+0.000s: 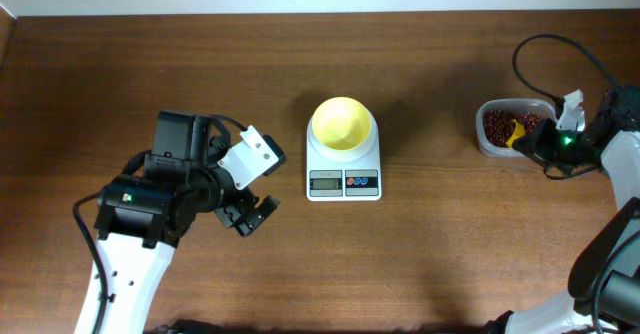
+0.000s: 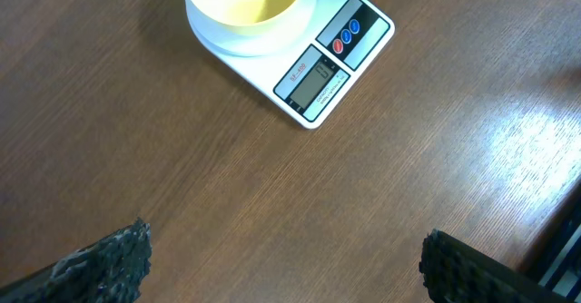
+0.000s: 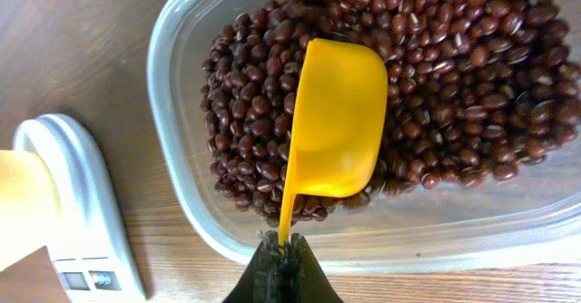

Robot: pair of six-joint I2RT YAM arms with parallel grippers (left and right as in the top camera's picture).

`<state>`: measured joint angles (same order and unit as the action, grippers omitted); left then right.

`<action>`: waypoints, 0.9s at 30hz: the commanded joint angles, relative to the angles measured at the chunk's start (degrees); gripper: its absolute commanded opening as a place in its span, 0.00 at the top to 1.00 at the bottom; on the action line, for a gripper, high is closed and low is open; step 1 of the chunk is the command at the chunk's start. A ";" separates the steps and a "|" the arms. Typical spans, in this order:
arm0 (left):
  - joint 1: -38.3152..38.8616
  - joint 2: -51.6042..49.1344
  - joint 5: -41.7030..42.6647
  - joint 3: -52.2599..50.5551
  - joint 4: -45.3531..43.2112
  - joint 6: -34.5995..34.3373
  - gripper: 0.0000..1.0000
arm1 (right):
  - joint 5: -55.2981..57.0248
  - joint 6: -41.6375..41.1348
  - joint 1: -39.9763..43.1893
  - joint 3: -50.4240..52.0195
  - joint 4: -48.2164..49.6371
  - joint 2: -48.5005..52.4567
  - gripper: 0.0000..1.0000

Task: Scoop item into bowl and weigh 50g on scale
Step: 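Push the yellow scoop down into the beans with the right gripper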

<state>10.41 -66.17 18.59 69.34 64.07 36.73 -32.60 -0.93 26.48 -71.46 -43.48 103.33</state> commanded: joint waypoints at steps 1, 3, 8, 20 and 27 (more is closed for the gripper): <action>-0.46 -0.15 0.00 1.01 0.07 1.05 0.01 | -5.35 -1.77 -0.04 -0.02 -0.50 2.14 0.96; -0.46 -0.15 0.00 1.01 0.07 1.07 0.01 | -5.38 -2.56 -0.04 -0.02 -0.48 4.33 0.96; -0.46 -0.15 0.00 1.01 0.07 1.07 0.01 | -5.35 -2.75 0.59 -0.02 -0.28 6.01 0.96; -0.46 -0.15 0.00 1.01 0.07 1.07 0.01 | -9.79 -4.52 3.80 -0.02 -1.99 6.01 0.96; -0.46 -0.15 0.00 1.01 0.07 1.07 0.01 | -10.78 -4.50 4.11 -0.02 -1.99 6.01 0.96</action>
<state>10.41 -66.17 18.59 69.34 64.07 36.73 -42.78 -5.65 30.26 -72.20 -44.58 108.07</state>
